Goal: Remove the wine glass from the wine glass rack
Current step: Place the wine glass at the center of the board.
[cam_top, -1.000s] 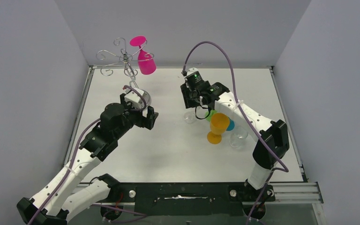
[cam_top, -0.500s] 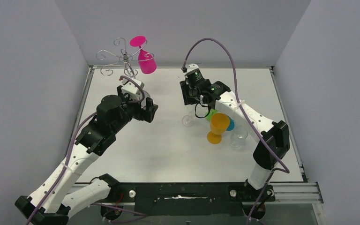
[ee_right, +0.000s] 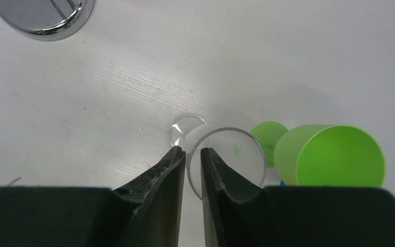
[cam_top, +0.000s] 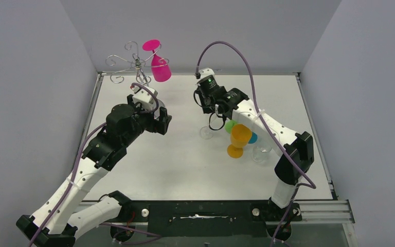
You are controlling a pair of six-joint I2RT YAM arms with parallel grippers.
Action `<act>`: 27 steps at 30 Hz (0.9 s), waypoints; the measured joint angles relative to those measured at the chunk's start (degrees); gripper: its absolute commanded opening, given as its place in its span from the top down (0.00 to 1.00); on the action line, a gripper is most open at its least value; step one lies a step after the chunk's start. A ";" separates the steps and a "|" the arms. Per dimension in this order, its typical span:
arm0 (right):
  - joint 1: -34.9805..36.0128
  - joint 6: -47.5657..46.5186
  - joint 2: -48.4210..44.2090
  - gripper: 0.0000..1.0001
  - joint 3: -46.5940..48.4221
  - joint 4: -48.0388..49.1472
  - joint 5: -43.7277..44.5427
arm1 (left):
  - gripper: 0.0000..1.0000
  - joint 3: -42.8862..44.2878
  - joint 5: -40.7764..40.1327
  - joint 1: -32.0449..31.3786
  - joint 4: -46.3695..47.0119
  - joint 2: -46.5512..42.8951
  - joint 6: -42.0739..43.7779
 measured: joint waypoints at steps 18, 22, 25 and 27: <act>0.04 -1.18 1.73 0.83 0.17 0.00 2.05 | 0.15 0.72 -1.05 0.00 -1.25 0.24 -0.37; 0.04 -1.40 1.73 0.79 0.17 0.13 2.14 | 0.15 0.90 -1.05 0.00 -1.22 0.31 -0.44; 0.02 -1.53 1.66 0.70 0.17 0.66 2.19 | 0.15 1.07 -1.05 0.00 -1.31 0.42 -0.44; 0.02 -1.60 1.57 0.64 0.17 1.05 2.27 | 0.14 1.25 -1.03 0.00 -1.38 0.52 -0.44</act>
